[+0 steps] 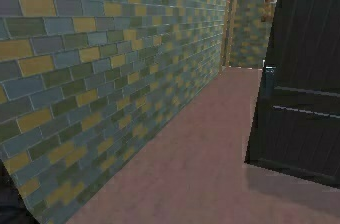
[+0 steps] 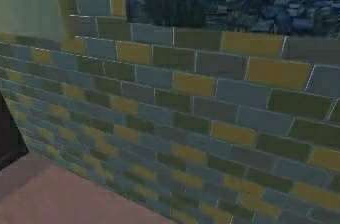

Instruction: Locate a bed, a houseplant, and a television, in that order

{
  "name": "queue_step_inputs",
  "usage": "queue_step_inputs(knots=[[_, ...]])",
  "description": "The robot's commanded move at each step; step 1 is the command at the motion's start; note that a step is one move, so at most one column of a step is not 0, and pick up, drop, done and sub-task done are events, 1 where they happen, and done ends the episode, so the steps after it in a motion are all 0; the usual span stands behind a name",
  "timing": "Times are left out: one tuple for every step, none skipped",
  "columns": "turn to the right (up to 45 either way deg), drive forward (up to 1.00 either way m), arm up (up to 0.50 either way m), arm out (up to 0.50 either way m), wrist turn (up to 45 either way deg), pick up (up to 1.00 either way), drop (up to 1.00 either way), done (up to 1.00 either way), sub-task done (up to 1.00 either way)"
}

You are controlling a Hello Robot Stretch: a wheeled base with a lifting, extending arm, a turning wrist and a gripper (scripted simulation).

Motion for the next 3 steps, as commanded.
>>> queue_step_inputs(knots=[[0.0, 1.00, 0.00, 0.00, 0.0, 0.00, 0.00, 0.00, 0.00], [3.0, 0.00, 0.00, 0.00, 0.0, 0.00, 0.00, 0.00, 0.00], [0.0, 0.80, 0.00, 0.00, 0.0, 0.00, 0.00, 0.00, 0.00]])
